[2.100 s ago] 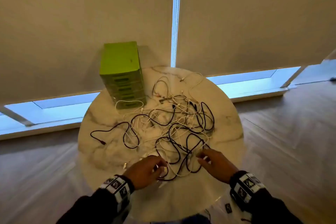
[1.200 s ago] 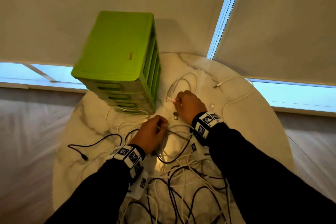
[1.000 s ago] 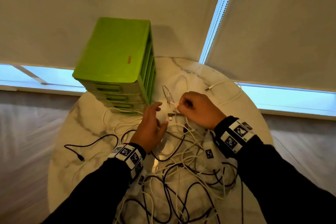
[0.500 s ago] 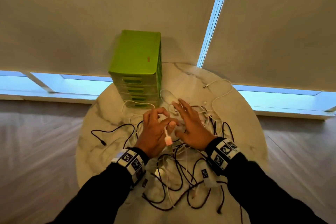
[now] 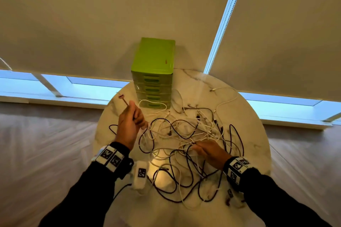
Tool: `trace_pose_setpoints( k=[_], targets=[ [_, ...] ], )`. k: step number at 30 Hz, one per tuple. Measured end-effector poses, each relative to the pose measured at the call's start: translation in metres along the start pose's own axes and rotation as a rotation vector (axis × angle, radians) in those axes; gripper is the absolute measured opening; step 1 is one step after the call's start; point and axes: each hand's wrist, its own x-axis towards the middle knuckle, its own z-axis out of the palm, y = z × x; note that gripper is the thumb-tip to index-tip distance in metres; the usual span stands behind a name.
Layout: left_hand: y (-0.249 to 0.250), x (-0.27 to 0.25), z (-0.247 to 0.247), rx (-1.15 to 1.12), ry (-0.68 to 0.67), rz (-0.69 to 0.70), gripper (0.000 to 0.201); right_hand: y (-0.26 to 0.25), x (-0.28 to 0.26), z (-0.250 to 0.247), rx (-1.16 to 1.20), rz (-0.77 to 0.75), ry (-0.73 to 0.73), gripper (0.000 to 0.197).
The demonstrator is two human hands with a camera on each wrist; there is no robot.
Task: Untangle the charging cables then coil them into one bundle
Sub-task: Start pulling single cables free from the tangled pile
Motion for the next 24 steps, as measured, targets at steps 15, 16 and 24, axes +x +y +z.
trace_pose_setpoints(
  k=[15,16,24],
  targets=[
    [-0.032,-0.010,0.057,-0.023,-0.254,-0.361,0.052,-0.099,0.019,-0.019,0.095,-0.051,0.108,0.044],
    [-0.028,-0.008,0.058,-0.051,-0.229,-0.336,0.048,-0.093,0.019,-0.014,0.142,-0.043,0.137,0.045],
    [0.025,0.019,0.028,-0.330,-0.064,-0.088,0.041,-0.013,0.014,-0.012,-0.044,0.052,0.106,0.049]
  ],
)
